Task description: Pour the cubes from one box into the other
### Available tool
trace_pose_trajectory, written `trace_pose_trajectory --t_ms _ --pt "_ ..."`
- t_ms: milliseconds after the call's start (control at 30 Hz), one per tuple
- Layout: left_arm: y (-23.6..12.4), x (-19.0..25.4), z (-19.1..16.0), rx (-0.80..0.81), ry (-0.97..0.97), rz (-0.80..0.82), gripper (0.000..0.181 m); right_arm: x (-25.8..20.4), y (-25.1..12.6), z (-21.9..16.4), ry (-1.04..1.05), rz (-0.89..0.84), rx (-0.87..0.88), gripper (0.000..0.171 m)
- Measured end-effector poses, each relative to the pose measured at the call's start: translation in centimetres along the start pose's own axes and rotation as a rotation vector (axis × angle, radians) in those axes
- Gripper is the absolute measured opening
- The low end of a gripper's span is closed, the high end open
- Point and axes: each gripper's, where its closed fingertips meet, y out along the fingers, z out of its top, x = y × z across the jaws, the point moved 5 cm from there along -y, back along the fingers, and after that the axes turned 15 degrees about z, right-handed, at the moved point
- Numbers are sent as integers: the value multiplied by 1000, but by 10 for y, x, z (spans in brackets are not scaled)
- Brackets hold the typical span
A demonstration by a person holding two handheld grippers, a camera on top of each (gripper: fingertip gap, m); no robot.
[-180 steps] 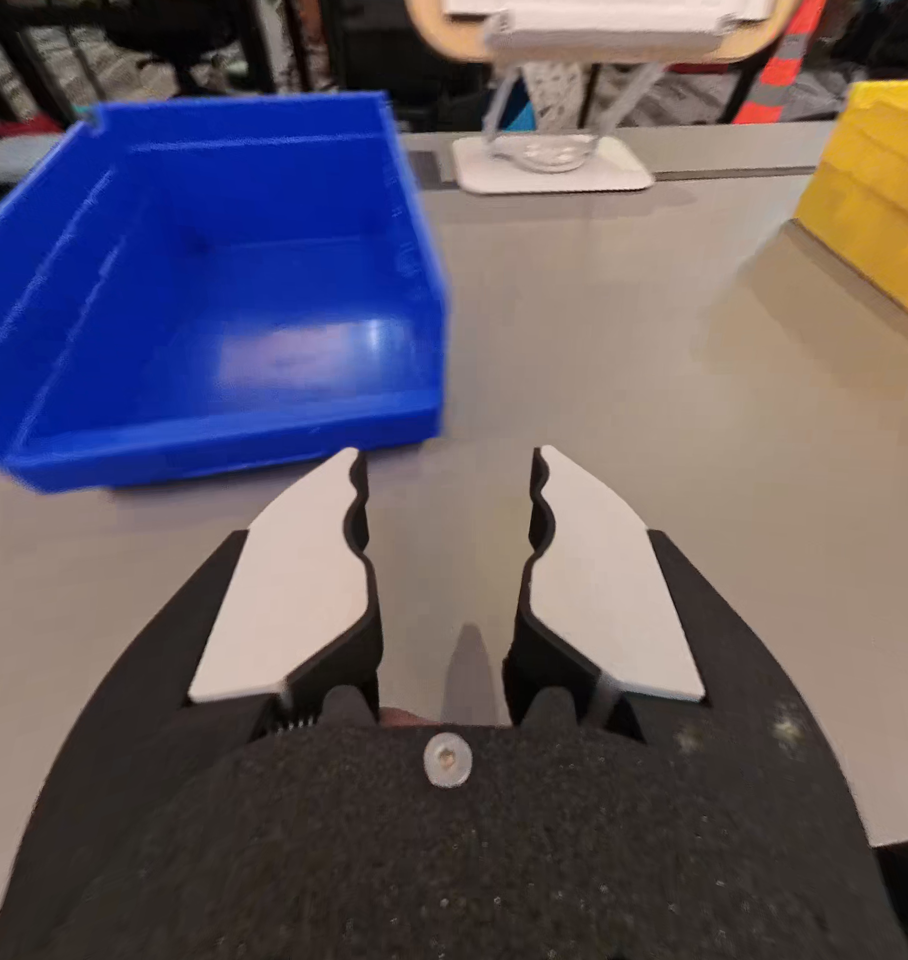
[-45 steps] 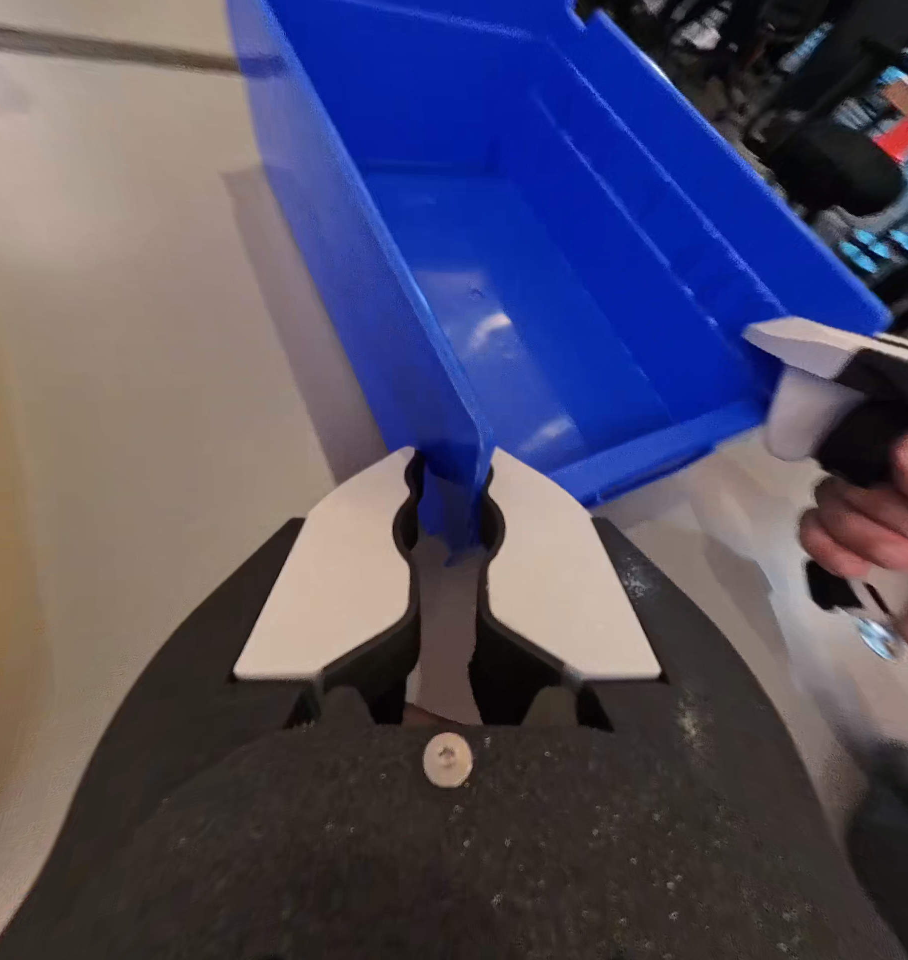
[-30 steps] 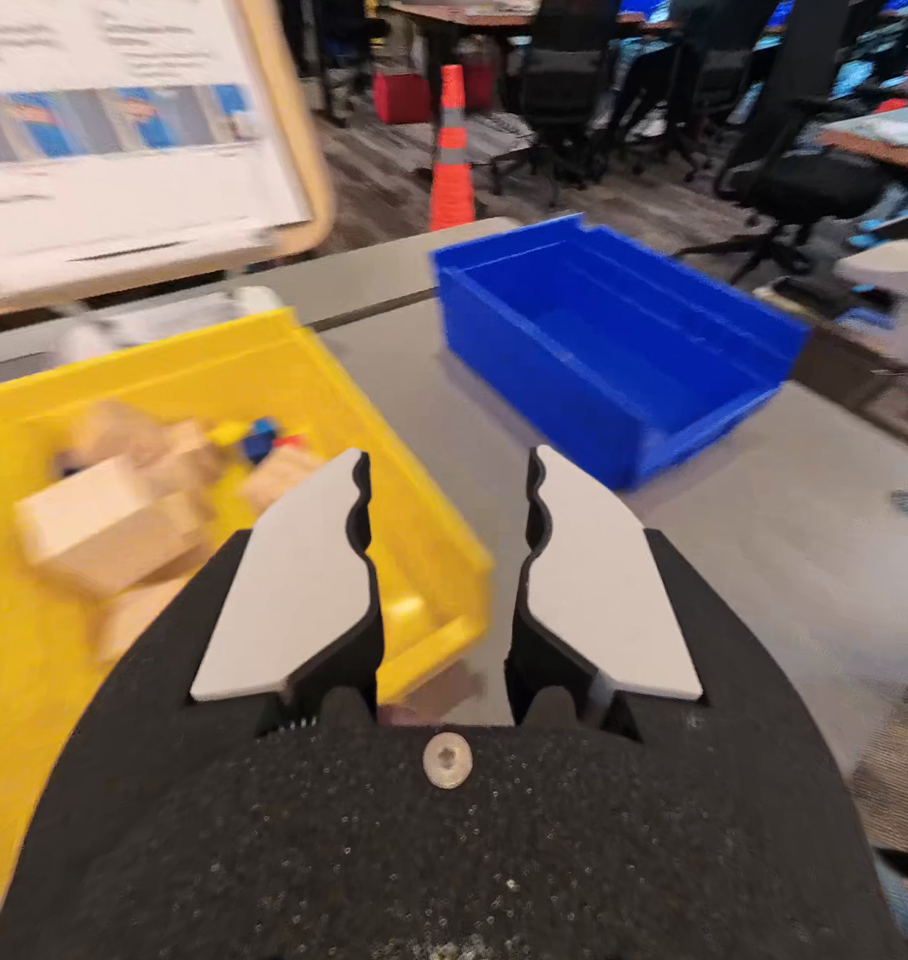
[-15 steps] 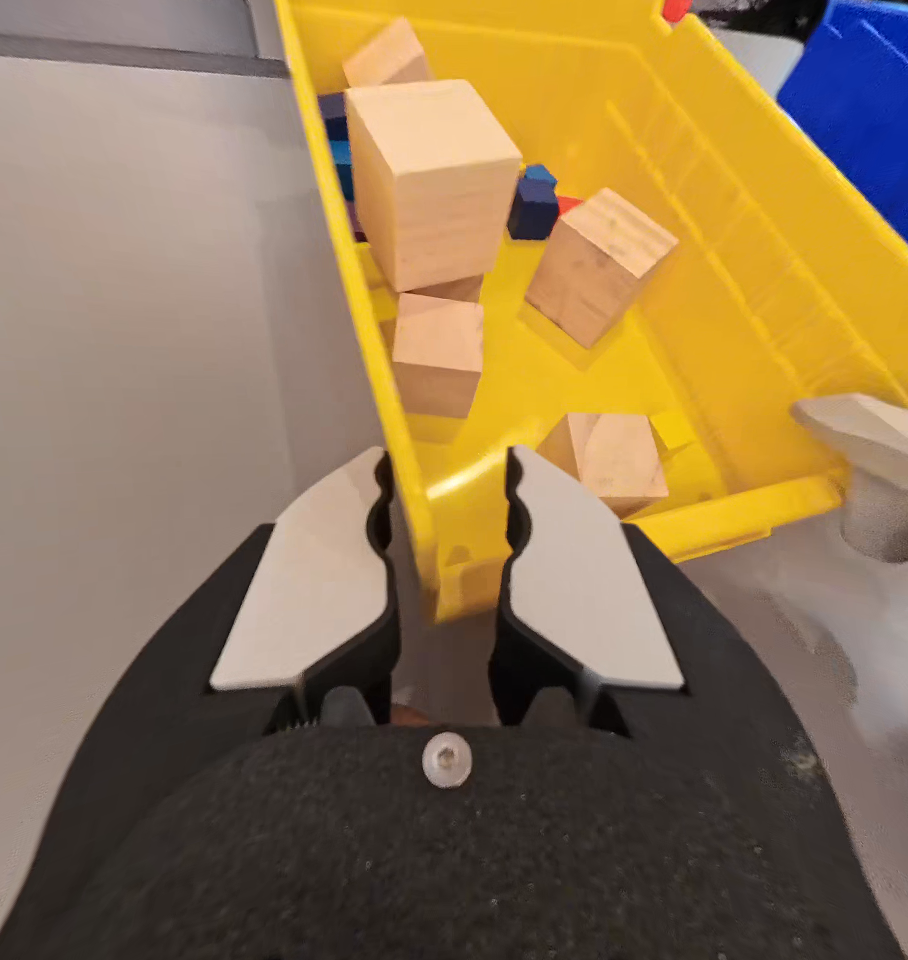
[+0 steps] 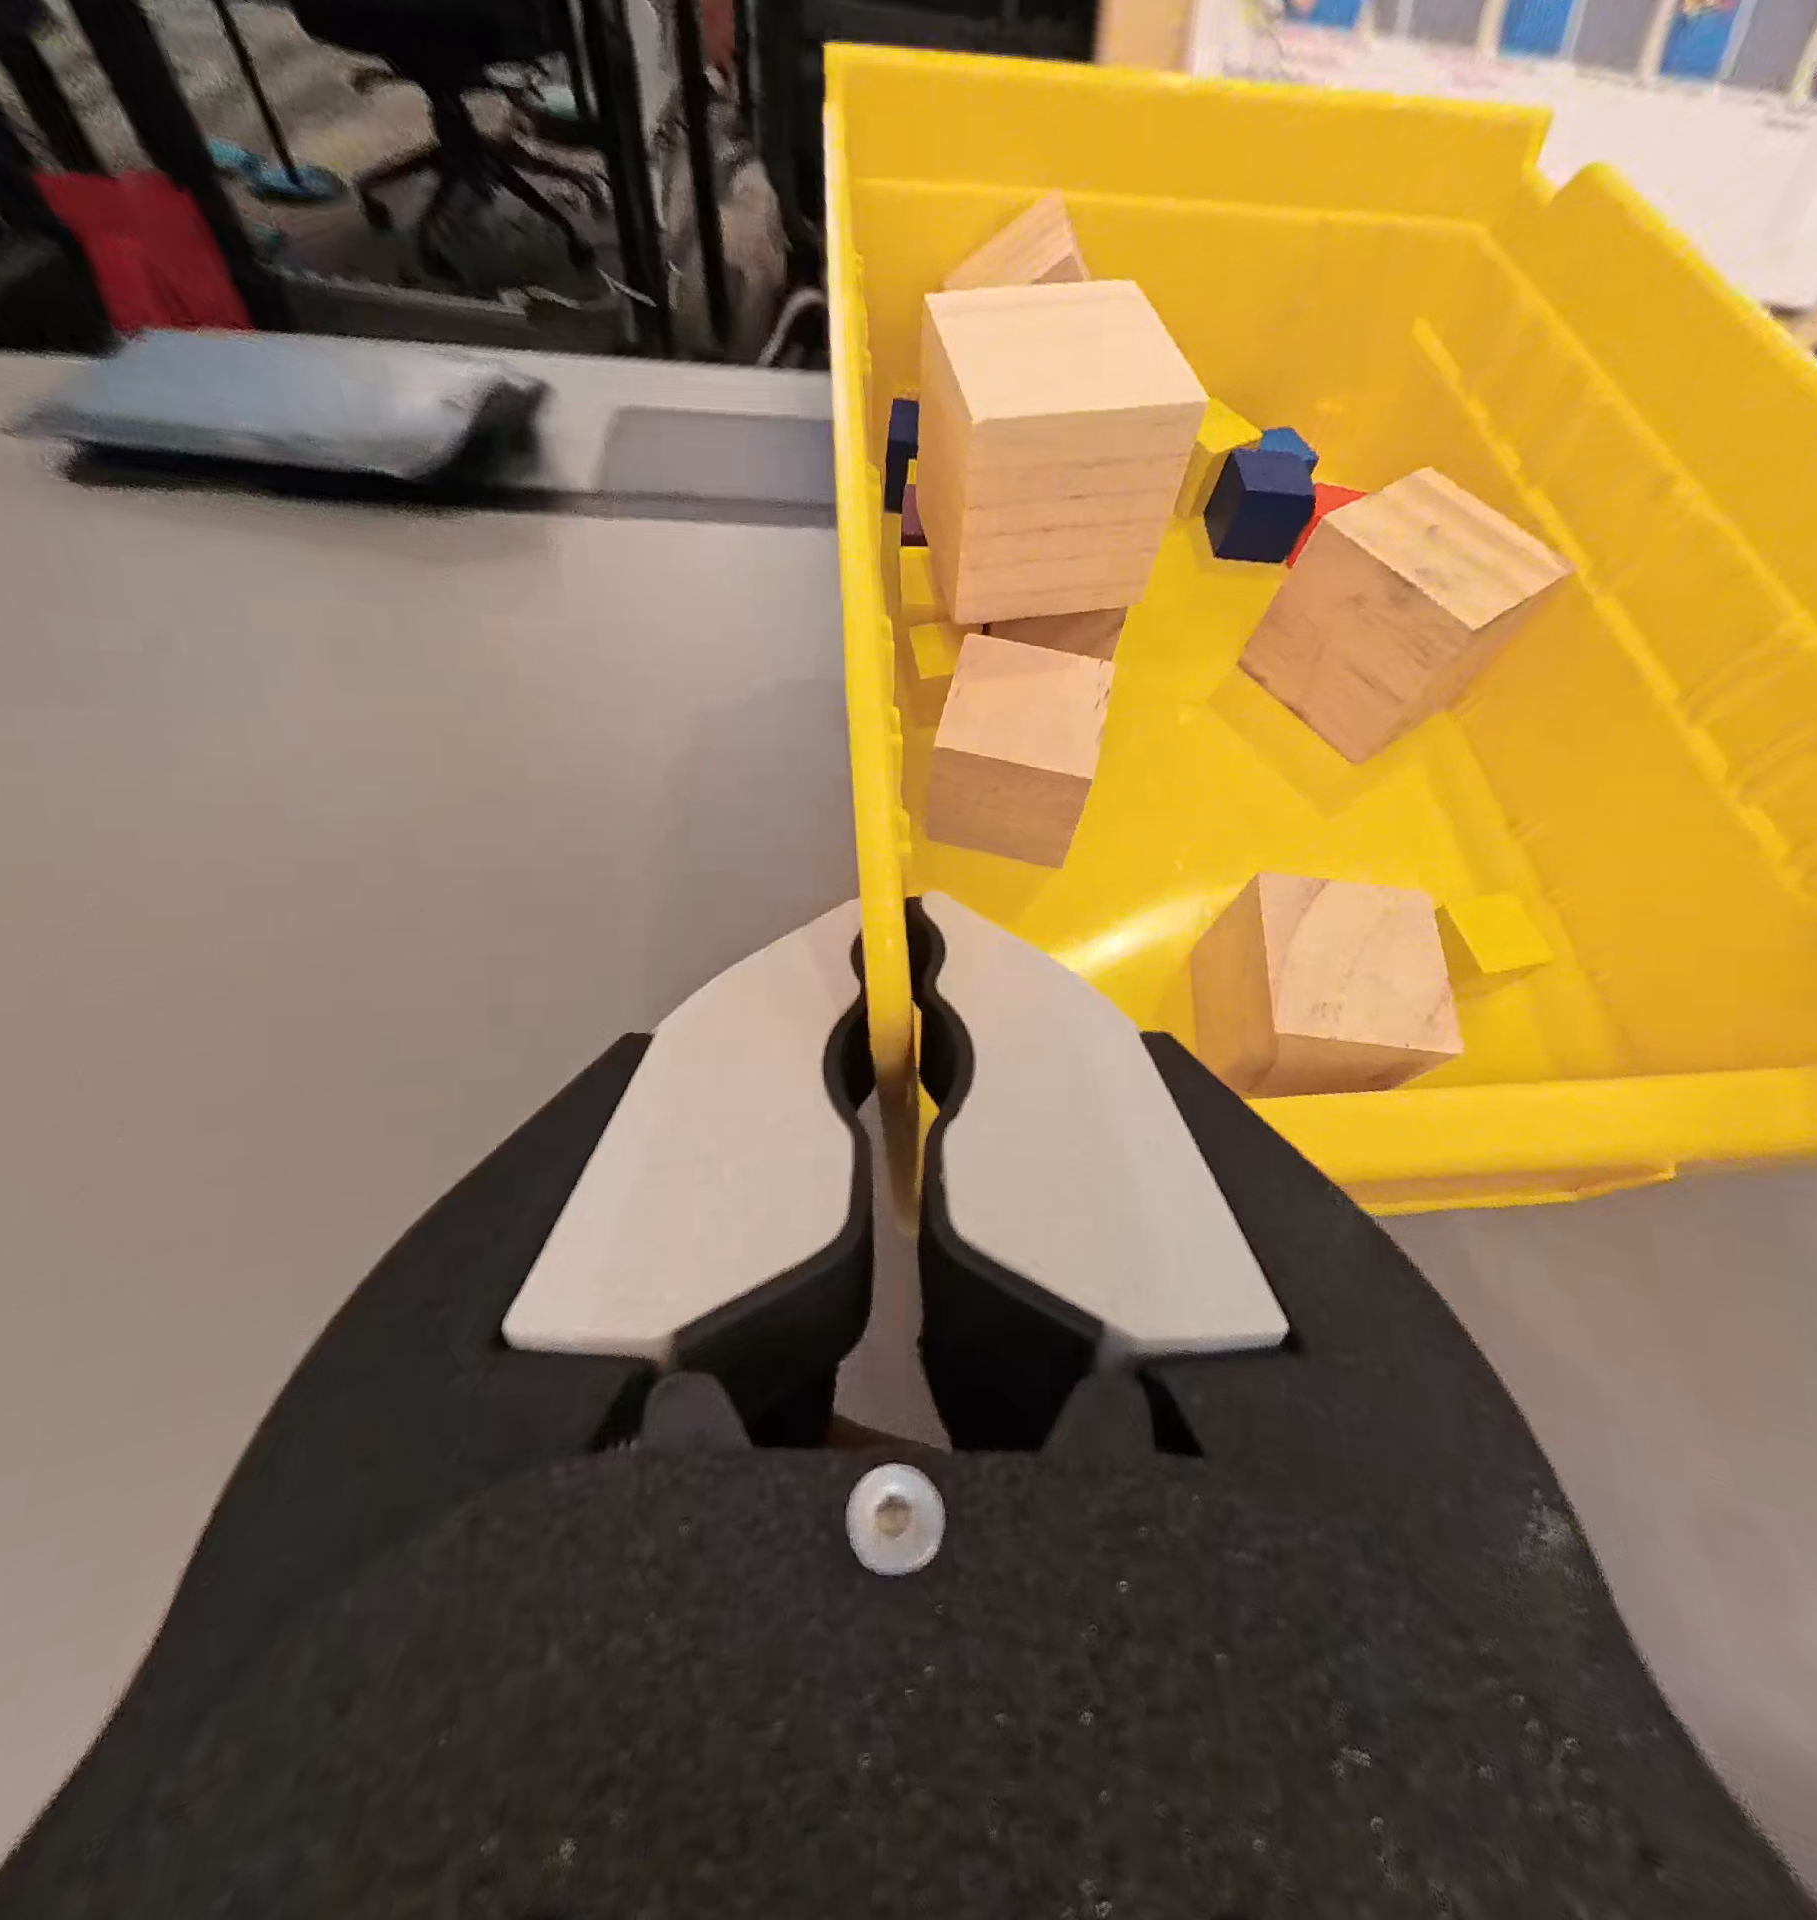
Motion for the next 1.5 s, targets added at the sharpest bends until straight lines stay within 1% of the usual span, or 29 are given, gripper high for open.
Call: trace_pose_trajectory --t_ms 67,133,167,233,267,300,400,500,567,633,667,700,733,767,800,867,933,967,1067,1100,1167,1233,1267,1367,1500 --pt "6 -35 1 11 0 38 1 -31 18 -1 -1 42 -19 4" --pt "15 -64 -6 -9 -48 68 1 -57 34 -7 -40 53 -58 5" --pt "21 -73 -13 -33 -58 75 1 -66 41 -12 -50 47 -76 5" --pt "33 -86 -28 -96 -65 77 1 -76 55 -25 -5 69 -134 5" --pt "38 -90 -35 -111 -63 76 1 -80 60 -33 24 95 -174 5" --pt "42 -93 -39 -96 -49 85 2 -82 63 -38 37 107 -175 5" --pt "46 -97 -42 -87 -48 65 2 -86 64 -42 -24 100 -147 6" --pt "47 -99 -42 -84 -73 46 3 -86 63 -41 14 155 -174 8" --pt "42 -100 -38 -80 -114 35 5 -85 55 -40 45 269 -211 11" --pt "23 -104 -22 -18 -194 14 20 -77 33 -35 197 459 -232 15" --pt "9 -108 -11 35 -233 16 22 -65 17 -30 275 533 -229 17" --pt "-6 -112 -1 91 -267 22 22 -51 0 -23 305 605 -198 17" --pt "-21 -114 7 142 -289 31 22 -32 -17 -17 299 638 -160 17" --pt "-34 -113 11 178 -294 29 22 -8 -35 -13 258 637 -126 18" --pt "-45 -109 11 192 -288 17 22 19 -51 -12 202 597 -96 19" --pt "-58 -95 1 161 -279 -23 27 79 -84 -18 67 467 -56 20" --pt "-69 -74 -19 111 -279 -68 34 142 -119 -35 -31 298 -36 22" --pt "-74 -64 -32 96 -262 -80 35 173 -138 -46 -47 211 -25 22" --pt "-86 -40 -73 91 -116 -14 32 246 -177 -76 3 35 21 22" --pt "-86 -32 -77 83 -74 -15 30 267 -184 -90 46 -17 -5 22" --pt "-83 -16 -74 58 -25 -61 31 301 -198 -114 171 -105 -38 22" --pt "-75 -4 -73 65 13 -83 33 321 -206 -117 298 -117 1 23" --pt "-71 -1 -74 55 32 -77 33 326 -208 -116 328 -108 22 23" --pt "-67 -1 -79 26 35 -74 35 334 -206 -120 341 -123 21 23" --pt "-69 -11 -78 37 14 -64 35 324 -200 -121 315 -92 -5 23"
